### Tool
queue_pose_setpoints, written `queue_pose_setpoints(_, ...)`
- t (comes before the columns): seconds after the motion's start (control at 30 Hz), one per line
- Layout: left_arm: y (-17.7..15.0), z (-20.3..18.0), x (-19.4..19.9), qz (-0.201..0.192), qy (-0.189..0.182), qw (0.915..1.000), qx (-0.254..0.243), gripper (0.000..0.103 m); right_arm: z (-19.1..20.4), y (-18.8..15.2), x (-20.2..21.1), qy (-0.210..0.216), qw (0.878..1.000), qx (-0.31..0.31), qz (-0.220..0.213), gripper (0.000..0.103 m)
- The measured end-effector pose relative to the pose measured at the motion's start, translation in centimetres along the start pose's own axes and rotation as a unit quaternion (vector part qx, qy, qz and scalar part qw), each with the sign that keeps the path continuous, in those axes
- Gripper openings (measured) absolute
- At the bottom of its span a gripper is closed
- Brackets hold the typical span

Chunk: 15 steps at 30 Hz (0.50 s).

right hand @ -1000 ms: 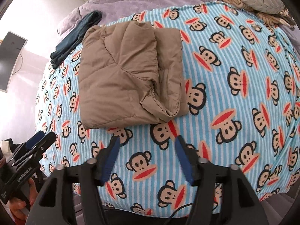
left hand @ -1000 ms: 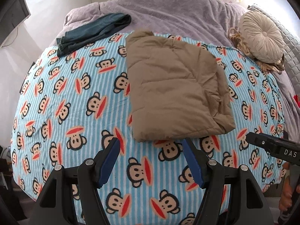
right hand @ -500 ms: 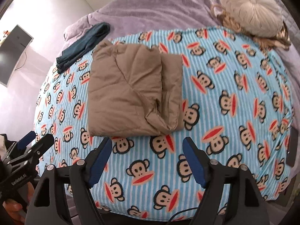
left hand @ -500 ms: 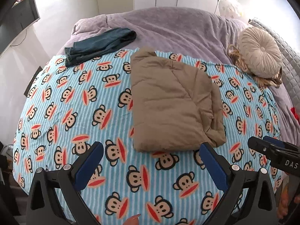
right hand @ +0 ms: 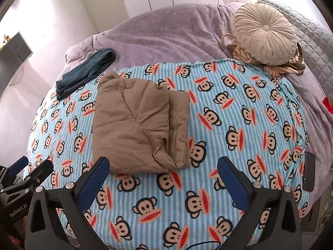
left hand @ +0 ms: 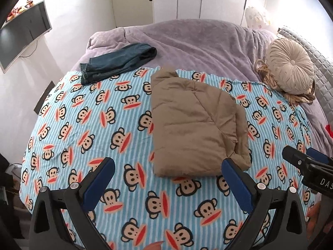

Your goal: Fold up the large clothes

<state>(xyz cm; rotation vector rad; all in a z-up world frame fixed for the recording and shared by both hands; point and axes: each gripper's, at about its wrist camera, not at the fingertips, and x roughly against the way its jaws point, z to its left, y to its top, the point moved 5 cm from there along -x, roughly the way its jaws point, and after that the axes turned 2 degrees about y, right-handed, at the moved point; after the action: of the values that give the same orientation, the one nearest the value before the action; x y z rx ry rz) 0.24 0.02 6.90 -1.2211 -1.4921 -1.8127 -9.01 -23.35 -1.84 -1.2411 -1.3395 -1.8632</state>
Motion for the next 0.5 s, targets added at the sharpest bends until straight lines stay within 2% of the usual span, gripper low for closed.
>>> queue_pose_setpoints(0.13, 0.25, 0.44, 0.09, -0.003, 0.004, 1.0, 0.007, 0.102, -0.13, 0.02, 0.28, -0.021, 1.0, 0.005, 0.0, 0.103)
queue_pose_setpoints(0.5, 0.33, 0.34, -0.26, -0.006, 0.02, 0.9998, 0.001, 0.102, 0.42, 0.44, 1.06, -0.044, 0.999, 0.023, -0.013, 0.103)
